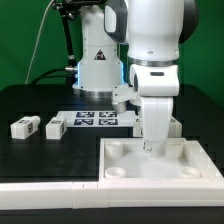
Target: Assemble one leg
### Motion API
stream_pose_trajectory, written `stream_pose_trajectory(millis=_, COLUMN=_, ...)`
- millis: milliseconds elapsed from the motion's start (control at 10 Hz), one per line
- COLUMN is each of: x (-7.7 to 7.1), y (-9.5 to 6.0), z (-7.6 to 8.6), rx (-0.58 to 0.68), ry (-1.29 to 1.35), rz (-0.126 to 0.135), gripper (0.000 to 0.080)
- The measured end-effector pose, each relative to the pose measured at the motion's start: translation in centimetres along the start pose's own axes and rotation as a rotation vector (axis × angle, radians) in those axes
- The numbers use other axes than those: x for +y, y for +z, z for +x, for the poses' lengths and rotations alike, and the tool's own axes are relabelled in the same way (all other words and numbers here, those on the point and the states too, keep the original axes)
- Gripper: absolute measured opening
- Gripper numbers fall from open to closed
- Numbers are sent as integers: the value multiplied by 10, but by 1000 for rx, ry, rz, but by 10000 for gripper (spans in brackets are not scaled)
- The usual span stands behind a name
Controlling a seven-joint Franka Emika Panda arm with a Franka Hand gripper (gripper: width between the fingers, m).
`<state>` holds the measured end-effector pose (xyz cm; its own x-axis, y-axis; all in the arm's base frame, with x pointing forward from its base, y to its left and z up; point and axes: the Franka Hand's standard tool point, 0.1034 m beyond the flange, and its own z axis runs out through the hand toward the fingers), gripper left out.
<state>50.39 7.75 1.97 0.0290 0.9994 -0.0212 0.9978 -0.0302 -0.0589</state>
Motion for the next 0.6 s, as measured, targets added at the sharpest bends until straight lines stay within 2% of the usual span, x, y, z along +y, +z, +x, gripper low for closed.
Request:
stream_pose_trajectory(millis=500, x=0, y=0, z=0, rx=0, ry=1, rz=-1, gripper=649)
stream_pose_trajectory(millis=600, x=-3, y=-7, z=1, rx=-1, ry=37, rz=-7, gripper=649)
